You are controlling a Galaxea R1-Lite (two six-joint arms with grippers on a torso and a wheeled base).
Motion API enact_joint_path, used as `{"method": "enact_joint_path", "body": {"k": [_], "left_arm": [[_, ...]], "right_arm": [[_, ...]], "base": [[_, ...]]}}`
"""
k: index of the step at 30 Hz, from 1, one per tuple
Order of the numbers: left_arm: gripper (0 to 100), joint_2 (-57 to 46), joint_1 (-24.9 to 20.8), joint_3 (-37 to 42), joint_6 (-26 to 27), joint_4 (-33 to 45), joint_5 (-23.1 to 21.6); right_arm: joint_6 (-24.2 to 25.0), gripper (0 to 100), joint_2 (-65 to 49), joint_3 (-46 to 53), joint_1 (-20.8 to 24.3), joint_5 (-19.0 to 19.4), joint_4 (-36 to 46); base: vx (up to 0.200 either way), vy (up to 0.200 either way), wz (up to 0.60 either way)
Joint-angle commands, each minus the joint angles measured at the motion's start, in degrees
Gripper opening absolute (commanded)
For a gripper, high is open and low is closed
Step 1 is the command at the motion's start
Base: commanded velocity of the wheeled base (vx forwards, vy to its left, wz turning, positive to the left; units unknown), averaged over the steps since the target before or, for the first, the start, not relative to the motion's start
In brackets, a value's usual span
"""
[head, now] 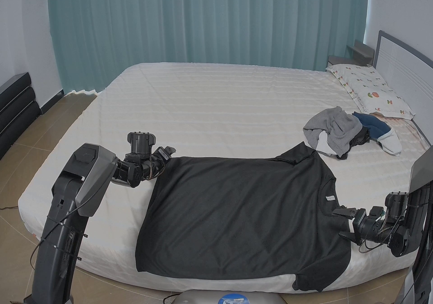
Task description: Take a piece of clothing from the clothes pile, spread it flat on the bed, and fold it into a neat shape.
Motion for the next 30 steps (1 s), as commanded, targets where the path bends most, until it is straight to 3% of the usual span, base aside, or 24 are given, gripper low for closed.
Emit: {"method": "enact_joint_path", "body": {"k": [1,10,18,30], "left_arm": [[0,1.27,-0.07,-1.5,0.0,0.08,0.36],[0,1.45,0.02,-2.02,-0.09,-0.1,0.62],[0,2.85,1.42,-6.4,-2.81,-0.72,5.9],[0,3.29,2.21,-6.4,-2.72,-4.49,6.86]], "right_arm": [[0.02,100,0.08,0.05,0.0,0.05,-0.67],[0.02,100,0.08,0.05,0.0,0.05,-0.67],[0.02,100,0.08,0.14,0.0,0.05,-0.67],[0.02,100,0.08,0.22,0.0,0.05,-0.67]], "base": [[0.0,0.0,0.0],[0.0,0.0,0.0],[0.0,0.0,0.0],[0.0,0.0,0.0]]}}
